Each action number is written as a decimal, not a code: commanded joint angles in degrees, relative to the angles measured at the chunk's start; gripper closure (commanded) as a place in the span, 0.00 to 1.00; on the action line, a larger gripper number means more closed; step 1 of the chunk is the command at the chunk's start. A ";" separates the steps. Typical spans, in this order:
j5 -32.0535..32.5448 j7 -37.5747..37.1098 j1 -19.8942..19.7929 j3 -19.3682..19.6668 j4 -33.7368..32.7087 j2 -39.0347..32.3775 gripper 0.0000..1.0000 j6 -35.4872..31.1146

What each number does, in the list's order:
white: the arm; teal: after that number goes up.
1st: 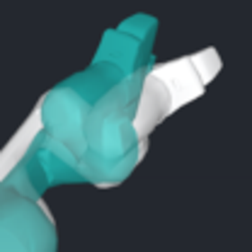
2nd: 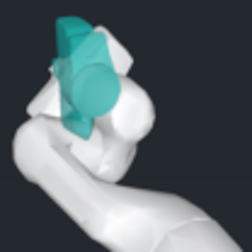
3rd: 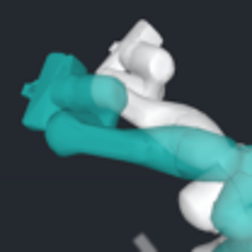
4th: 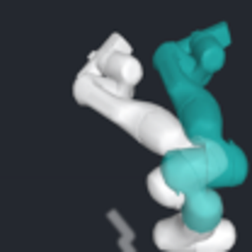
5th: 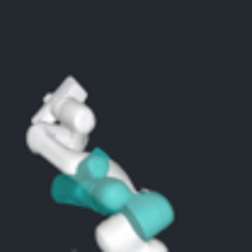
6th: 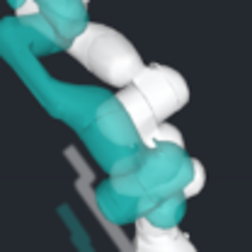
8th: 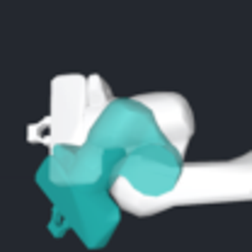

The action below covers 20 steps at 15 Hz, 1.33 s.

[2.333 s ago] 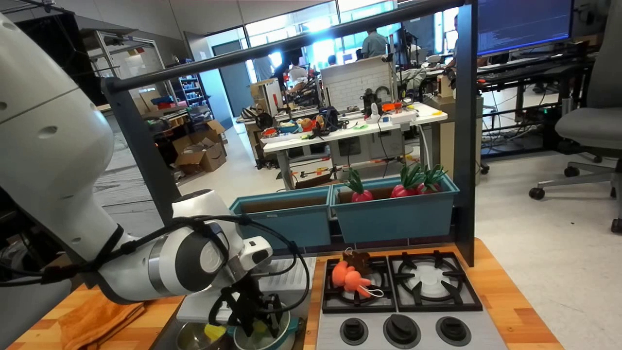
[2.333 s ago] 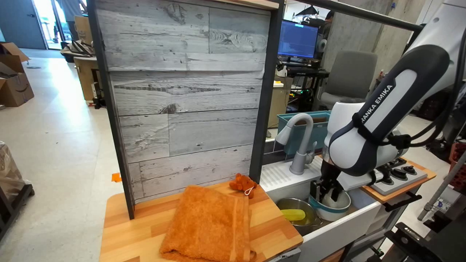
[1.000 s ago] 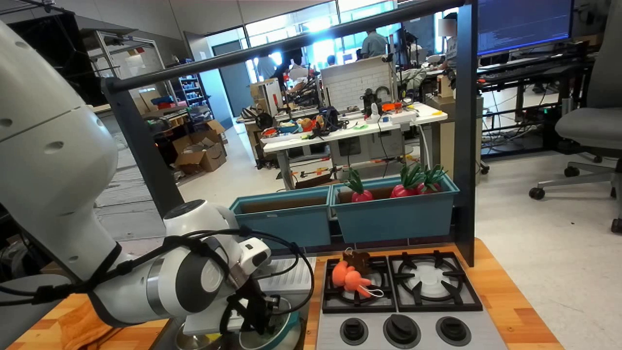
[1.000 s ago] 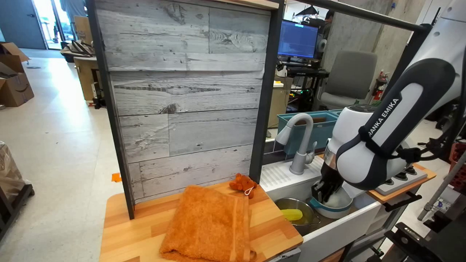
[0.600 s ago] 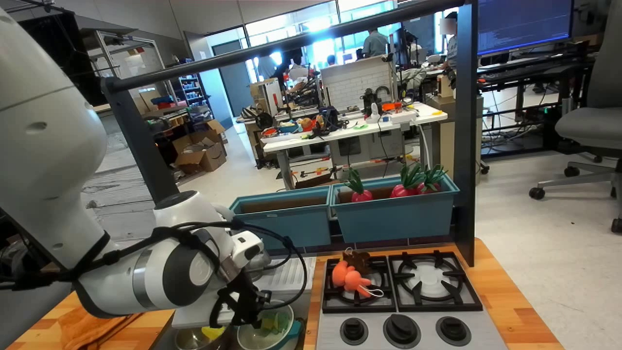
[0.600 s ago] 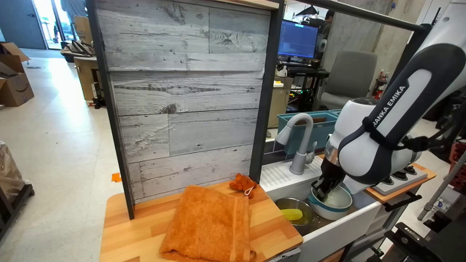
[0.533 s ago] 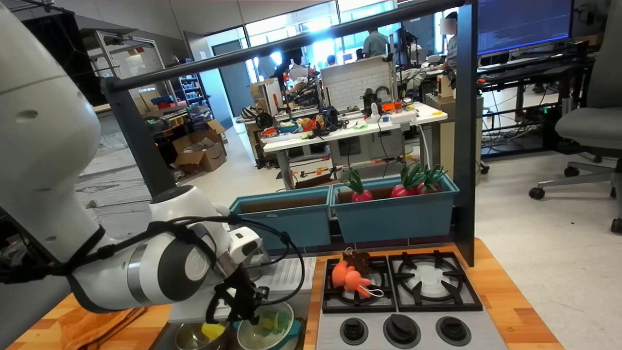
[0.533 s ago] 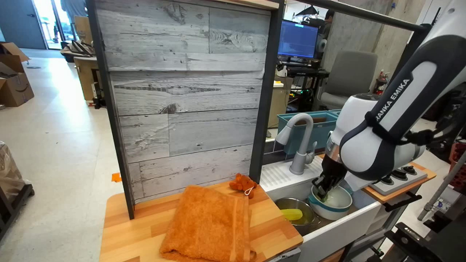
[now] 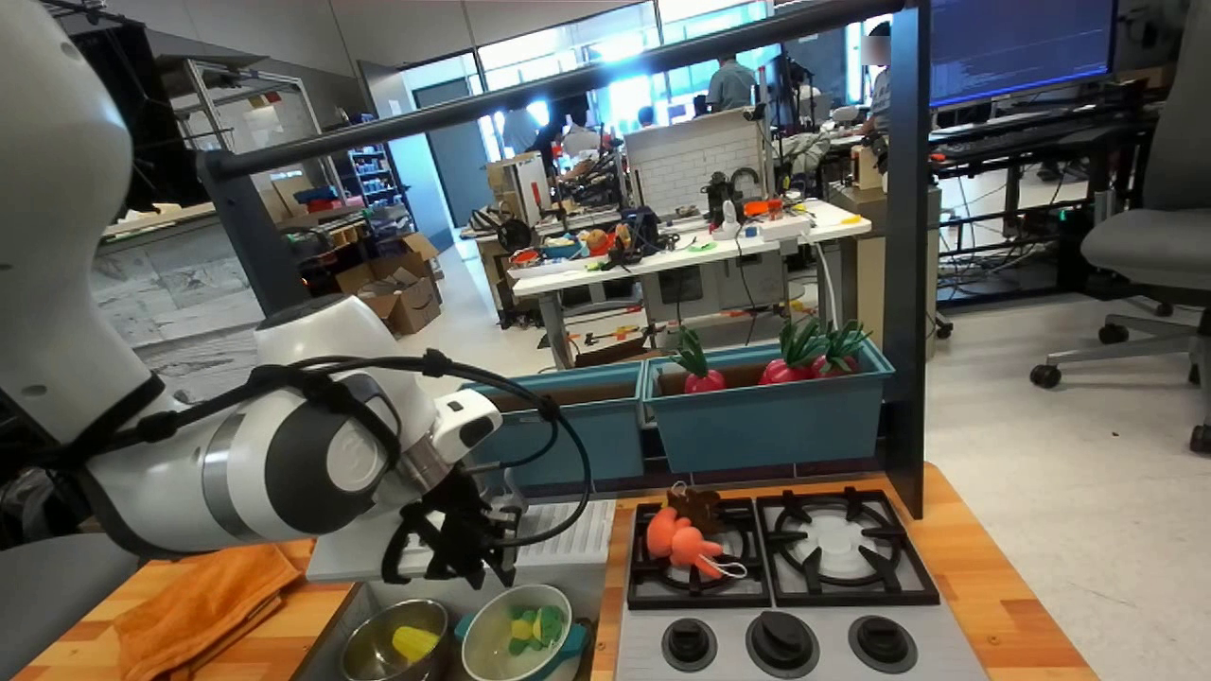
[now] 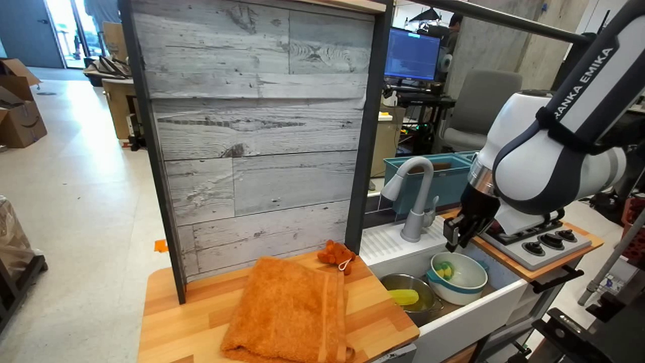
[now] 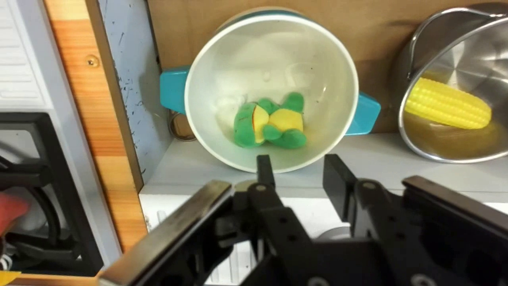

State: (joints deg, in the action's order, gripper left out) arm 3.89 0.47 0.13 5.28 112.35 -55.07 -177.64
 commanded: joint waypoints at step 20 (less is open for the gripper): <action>0.31 0.90 0.25 1.87 -15.44 -14.84 0.02 0.99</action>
State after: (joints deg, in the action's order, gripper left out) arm 3.97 0.56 0.32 7.39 100.20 -67.98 -176.85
